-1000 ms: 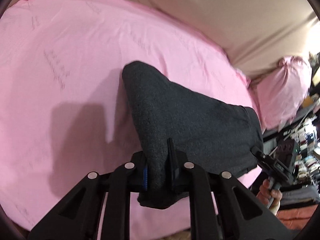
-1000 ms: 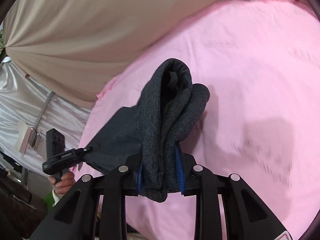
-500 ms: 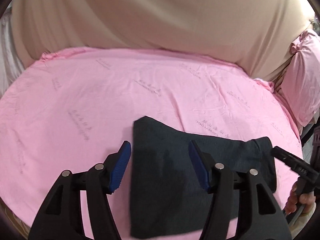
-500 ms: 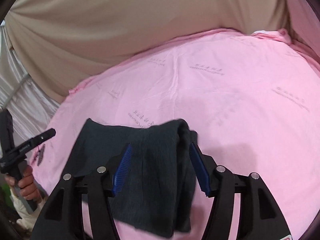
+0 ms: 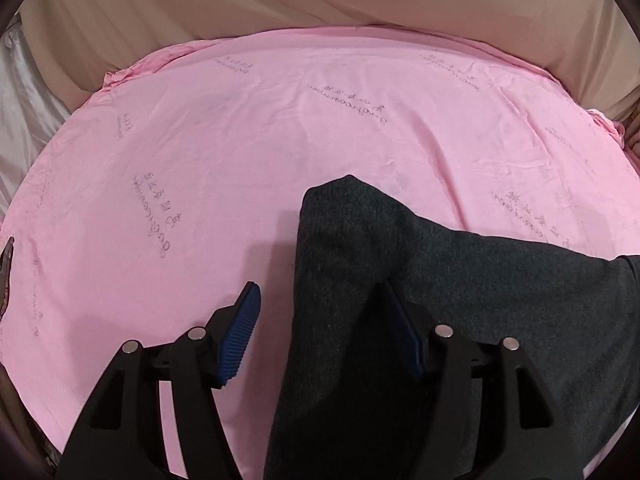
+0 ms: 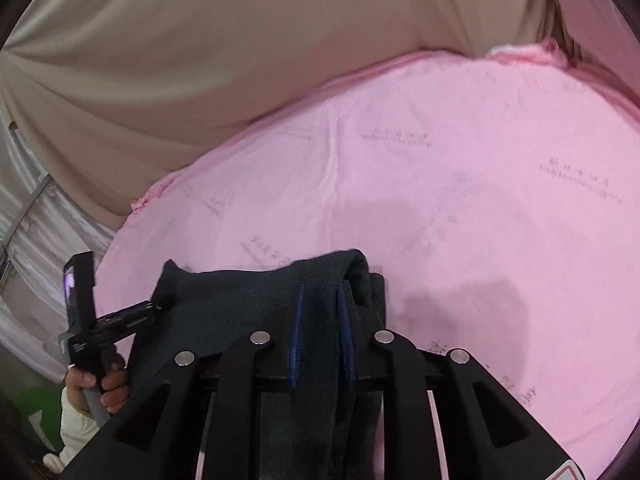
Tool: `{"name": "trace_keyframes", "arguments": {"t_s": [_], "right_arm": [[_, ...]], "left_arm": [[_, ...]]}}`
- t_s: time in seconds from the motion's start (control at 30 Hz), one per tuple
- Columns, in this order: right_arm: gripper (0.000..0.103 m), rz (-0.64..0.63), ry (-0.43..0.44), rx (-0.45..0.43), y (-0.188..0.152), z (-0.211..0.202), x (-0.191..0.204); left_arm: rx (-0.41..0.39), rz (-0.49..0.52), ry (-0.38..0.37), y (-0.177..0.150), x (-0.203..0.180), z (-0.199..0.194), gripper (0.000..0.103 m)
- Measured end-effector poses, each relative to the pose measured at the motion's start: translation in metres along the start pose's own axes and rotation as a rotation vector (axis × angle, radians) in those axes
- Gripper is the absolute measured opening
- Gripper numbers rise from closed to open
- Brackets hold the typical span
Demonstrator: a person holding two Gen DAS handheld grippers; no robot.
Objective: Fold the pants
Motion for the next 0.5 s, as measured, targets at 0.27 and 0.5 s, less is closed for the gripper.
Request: {"name": "trace_keyframes", "arguments": {"t_s": [0.27, 0.5], "right_arm": [[0.007, -0.089, -0.092, 0.152, -0.060, -0.001, 0.015], [0.000, -0.152, -0.118, 0.180, -0.083, 0.000, 0.027]], "left_arm": [[-0.021, 0.012, 0.027, -0.010, -0.001, -0.027, 0.061], [-0.033, 0.024, 0.041, -0.022, 0.002, -0.044, 0.062]]}}
Point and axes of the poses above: each gripper's, at about its wrist camera, not at the fingertips, and z roughly the way its jaws point, x to its left, y to its top, the point moved 1 cm from there along z, roughly the way its jaws point, and after that the axes turned 1 degree about -x, right-handed, at the moved point
